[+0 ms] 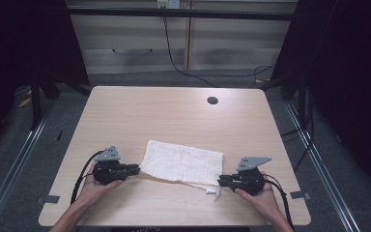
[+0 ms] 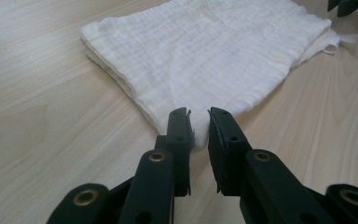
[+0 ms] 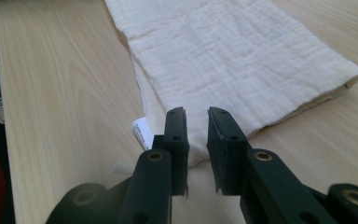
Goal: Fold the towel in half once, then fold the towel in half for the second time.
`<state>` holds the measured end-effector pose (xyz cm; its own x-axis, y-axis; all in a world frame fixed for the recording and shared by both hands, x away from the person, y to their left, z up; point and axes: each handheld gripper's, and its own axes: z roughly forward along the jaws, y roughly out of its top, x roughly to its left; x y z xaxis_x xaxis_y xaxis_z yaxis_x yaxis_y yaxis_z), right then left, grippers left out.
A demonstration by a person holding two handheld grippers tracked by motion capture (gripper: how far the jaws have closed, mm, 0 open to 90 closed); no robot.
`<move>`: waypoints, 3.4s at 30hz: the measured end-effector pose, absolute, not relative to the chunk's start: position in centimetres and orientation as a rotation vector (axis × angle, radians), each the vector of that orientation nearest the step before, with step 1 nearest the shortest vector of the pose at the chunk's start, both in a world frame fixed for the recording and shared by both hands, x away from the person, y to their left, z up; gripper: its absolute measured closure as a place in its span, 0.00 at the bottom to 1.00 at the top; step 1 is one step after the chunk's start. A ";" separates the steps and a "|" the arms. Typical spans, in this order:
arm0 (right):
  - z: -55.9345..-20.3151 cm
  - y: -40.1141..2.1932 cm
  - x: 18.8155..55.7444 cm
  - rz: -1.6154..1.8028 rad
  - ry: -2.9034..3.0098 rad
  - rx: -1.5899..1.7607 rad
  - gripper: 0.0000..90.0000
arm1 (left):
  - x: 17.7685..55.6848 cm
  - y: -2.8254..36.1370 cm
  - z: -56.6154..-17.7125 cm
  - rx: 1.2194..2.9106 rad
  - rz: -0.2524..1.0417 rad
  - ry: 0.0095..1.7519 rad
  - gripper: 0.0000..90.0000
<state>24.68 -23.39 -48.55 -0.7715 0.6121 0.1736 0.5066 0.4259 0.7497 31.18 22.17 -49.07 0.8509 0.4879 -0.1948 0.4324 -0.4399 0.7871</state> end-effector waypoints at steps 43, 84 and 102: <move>-50.9 -23.6 35.3 1.230 2.485 1.173 0.78 | 34.2 19.0 -50.6 2.171 0.049 0.674 0.89; -51.2 -21.7 36.1 1.257 2.496 1.141 0.98 | 38.5 19.7 -50.6 2.166 0.135 0.766 0.63; -49.4 -22.0 35.5 1.337 2.422 1.124 0.98 | 37.5 20.6 -49.6 2.094 0.139 0.769 0.95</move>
<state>35.49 -21.99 -49.45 -0.7063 0.6762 0.2095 0.5377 0.3200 0.7800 37.45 20.62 -49.56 0.8022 0.5702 -0.1771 0.4724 -0.4247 0.7723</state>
